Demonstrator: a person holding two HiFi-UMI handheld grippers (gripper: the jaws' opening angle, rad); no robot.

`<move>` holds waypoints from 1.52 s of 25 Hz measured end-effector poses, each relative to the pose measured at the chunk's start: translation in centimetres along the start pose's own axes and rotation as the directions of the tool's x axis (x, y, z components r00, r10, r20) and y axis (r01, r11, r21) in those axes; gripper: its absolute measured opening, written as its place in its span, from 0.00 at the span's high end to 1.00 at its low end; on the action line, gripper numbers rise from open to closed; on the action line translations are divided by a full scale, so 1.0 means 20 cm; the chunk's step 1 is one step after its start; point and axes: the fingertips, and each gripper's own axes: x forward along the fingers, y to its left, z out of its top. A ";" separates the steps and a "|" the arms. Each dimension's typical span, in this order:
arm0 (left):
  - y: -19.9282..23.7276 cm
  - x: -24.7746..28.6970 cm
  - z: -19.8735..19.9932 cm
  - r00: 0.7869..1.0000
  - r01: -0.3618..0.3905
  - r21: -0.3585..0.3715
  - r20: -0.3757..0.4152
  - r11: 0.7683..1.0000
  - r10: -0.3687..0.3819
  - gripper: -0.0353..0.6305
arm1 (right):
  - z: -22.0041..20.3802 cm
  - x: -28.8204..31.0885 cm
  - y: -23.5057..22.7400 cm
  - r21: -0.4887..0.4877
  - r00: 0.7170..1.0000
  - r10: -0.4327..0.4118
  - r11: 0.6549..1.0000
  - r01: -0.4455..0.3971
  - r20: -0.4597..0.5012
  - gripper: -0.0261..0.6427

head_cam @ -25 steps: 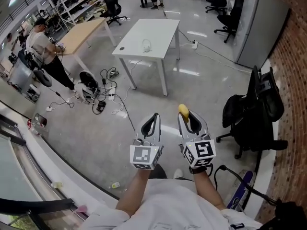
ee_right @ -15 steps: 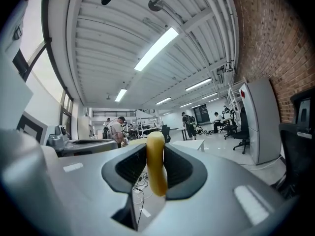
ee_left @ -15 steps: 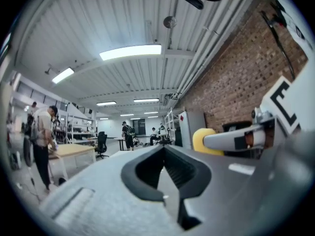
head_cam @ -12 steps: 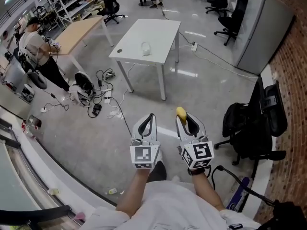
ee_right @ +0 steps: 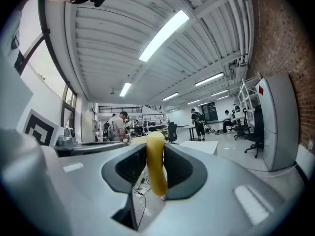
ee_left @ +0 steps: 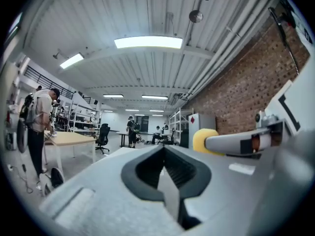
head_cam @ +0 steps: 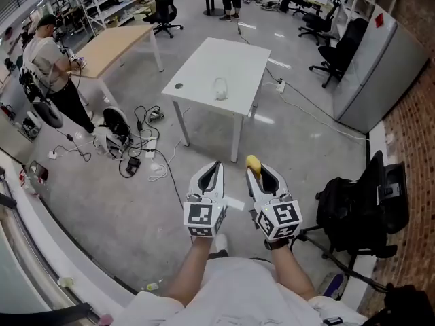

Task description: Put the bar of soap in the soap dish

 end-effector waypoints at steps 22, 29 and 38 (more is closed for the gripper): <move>0.39 0.84 -0.02 0.998 0.044 -0.102 -0.046 0.994 -0.049 0.95 | 0.04 0.94 -0.31 0.101 0.982 0.184 0.979 -0.180 -0.038 0.79; 0.51 1.20 0.15 1.000 -0.020 -0.049 0.017 0.999 0.021 0.95 | 0.13 1.26 -0.51 0.092 0.954 0.300 0.951 -0.296 -0.024 0.79; 0.52 1.40 0.06 0.997 -0.081 -0.013 -0.002 0.997 0.081 0.95 | 0.09 1.44 -0.74 0.083 0.949 0.313 0.947 -0.310 -0.027 0.79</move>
